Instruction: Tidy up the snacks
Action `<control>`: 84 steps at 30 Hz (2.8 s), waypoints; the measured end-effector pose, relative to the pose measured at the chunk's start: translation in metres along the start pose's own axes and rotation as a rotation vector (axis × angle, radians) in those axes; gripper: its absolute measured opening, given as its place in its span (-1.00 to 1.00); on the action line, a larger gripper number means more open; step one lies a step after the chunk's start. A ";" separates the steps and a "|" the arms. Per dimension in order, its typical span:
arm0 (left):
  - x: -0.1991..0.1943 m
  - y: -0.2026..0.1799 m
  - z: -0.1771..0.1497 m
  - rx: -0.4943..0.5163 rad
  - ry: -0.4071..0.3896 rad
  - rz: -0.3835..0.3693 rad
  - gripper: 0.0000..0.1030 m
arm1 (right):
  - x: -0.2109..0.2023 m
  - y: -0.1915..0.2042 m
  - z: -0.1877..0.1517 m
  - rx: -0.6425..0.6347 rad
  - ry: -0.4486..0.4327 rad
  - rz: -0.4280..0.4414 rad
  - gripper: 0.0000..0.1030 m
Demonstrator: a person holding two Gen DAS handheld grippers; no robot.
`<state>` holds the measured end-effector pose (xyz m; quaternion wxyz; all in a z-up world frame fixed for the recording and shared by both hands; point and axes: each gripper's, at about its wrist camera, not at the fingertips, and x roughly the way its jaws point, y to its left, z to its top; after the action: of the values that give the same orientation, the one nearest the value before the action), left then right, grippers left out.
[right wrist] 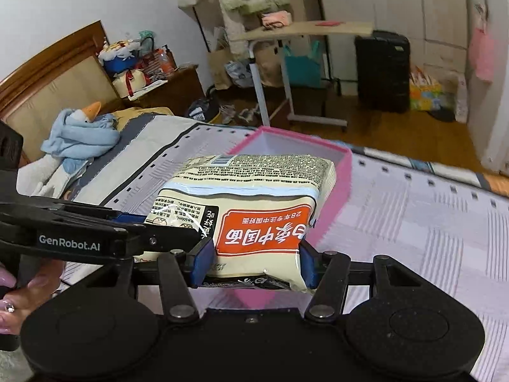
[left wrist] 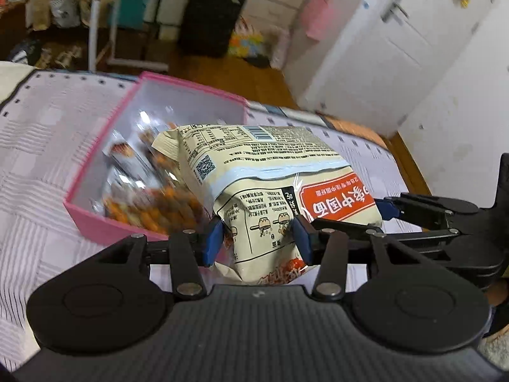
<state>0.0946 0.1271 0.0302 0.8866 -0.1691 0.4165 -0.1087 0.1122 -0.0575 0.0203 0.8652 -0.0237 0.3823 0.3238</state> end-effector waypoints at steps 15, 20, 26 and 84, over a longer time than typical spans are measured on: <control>0.089 0.079 0.054 -0.126 -0.060 0.111 -0.09 | 0.117 -0.029 0.049 -0.266 -0.028 0.091 0.20; 0.120 0.086 0.059 -0.142 -0.030 0.139 -0.08 | 0.142 -0.045 0.046 -0.270 -0.003 0.116 0.31; 0.139 0.084 0.053 -0.136 -0.017 0.189 -0.06 | 0.147 -0.042 0.034 -0.310 -0.099 0.026 0.63; -0.021 -0.091 -0.076 0.317 -0.116 0.174 0.38 | -0.107 0.012 -0.116 0.194 -0.208 -0.486 0.96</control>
<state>0.0182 0.0345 0.0352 0.9307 0.0031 0.3555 -0.0860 -0.0226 -0.1395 0.0132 0.9501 0.0017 0.3040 0.0693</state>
